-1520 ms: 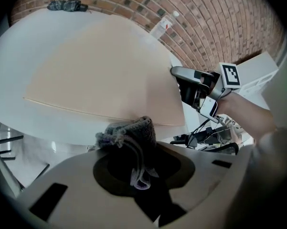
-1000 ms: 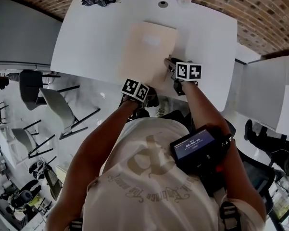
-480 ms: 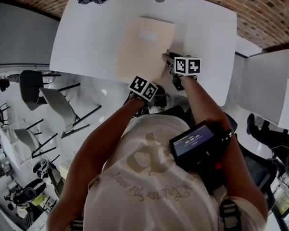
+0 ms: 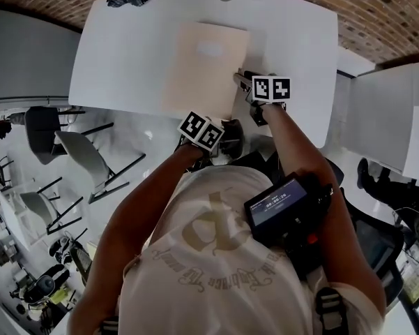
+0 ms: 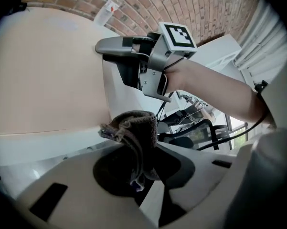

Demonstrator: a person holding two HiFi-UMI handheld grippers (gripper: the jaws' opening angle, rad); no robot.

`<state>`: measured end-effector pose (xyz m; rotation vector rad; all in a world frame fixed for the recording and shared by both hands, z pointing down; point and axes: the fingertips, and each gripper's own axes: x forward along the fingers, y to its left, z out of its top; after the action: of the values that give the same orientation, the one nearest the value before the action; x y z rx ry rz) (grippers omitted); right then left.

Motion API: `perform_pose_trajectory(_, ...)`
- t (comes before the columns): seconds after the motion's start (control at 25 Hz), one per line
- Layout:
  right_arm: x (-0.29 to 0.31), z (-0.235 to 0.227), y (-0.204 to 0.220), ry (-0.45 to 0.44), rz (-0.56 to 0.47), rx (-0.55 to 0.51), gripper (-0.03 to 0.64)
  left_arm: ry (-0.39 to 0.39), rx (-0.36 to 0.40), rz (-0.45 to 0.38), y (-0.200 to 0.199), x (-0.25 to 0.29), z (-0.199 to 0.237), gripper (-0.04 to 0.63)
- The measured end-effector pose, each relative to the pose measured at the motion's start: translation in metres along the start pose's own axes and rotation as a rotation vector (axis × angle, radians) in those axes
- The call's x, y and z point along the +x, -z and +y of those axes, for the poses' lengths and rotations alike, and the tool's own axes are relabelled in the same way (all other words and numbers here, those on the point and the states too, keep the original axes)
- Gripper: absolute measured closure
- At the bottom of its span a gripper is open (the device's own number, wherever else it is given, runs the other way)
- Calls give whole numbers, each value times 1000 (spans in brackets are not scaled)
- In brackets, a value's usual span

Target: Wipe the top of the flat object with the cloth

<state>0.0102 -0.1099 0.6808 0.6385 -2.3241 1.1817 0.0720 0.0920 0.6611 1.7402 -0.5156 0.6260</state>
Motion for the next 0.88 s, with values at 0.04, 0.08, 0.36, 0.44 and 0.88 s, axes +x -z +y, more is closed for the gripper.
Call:
perform_pose_trajectory(0.04, -3, -1, -3, 4, -13, 1, 431, 2, 16, -8, 3, -6, -2, 494)
perform_pose_trajectory(0.08, -7, -1, -6, 5, -29, 9, 431, 6, 27, -22, 5, -13, -3, 494)
perform_pose_trajectory(0.36, -30, 13, -22, 12, -108, -12, 462, 20, 1, -281, -5, -79, 5, 494)
perform_pose_trajectory(0.44, -35, 24, -26, 12, -128, -31, 488, 2, 9, -367, -13, -103, 12, 494)
perform_pose_trajectory(0.88, -75, 102, -50, -44, -289, -188, 571, -203, 94, -692, -52, -217, 57, 494)
